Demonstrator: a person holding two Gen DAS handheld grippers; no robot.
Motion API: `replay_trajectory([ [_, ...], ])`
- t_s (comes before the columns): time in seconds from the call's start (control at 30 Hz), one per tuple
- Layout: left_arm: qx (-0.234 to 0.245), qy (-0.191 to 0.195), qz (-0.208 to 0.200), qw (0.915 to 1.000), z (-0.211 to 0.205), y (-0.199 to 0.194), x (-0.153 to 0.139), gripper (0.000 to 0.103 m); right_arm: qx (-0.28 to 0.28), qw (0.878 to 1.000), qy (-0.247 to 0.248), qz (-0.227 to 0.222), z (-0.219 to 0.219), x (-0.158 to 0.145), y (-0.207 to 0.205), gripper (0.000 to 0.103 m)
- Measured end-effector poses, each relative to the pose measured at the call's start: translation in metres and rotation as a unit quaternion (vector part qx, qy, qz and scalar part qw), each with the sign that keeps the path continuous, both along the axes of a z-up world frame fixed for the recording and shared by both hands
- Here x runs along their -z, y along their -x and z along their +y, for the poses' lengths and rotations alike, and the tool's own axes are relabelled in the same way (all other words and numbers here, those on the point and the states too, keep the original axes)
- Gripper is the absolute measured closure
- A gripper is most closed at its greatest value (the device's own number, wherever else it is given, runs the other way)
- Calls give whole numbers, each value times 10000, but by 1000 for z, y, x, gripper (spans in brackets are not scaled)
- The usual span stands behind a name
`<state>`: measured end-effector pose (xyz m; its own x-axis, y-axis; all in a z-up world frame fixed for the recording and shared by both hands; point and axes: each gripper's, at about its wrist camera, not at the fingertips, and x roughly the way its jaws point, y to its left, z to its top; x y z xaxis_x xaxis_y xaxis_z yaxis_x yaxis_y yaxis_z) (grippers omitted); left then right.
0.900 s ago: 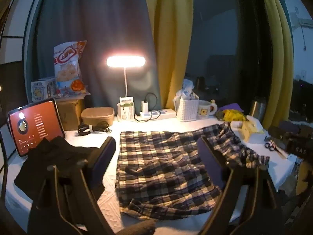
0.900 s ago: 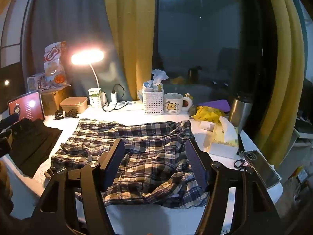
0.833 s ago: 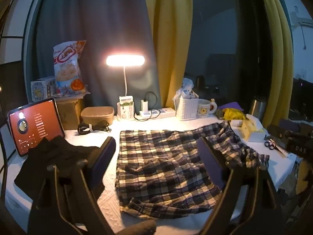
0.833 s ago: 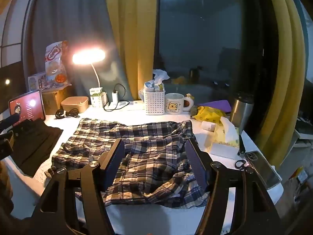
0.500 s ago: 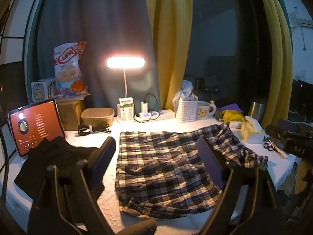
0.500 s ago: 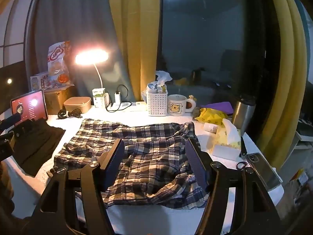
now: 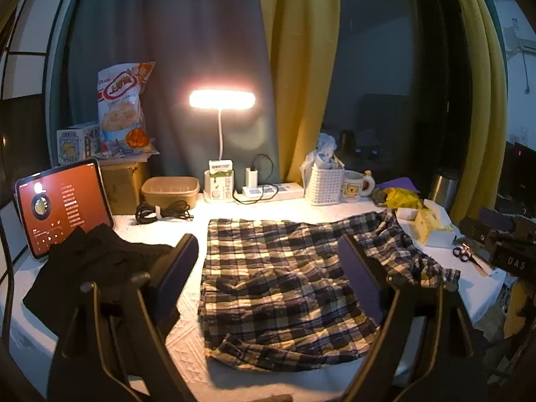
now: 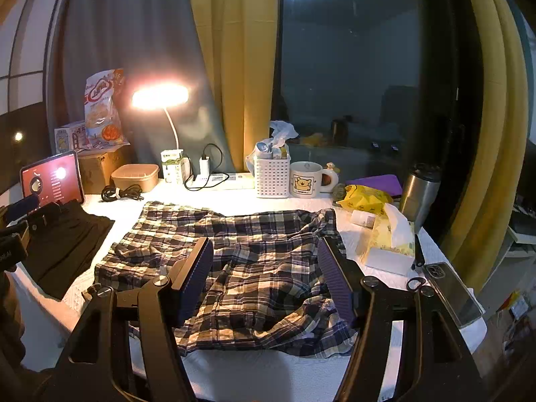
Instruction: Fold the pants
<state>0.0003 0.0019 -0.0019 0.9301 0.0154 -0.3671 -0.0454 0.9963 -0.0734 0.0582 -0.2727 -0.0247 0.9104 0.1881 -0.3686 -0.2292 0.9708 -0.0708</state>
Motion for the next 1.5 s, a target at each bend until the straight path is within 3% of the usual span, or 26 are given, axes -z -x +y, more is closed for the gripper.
replay_trajectory([
  [1.5,-76,2,24,10000,3,4,4,17,-10,10000,17,0,0,0,1,35],
])
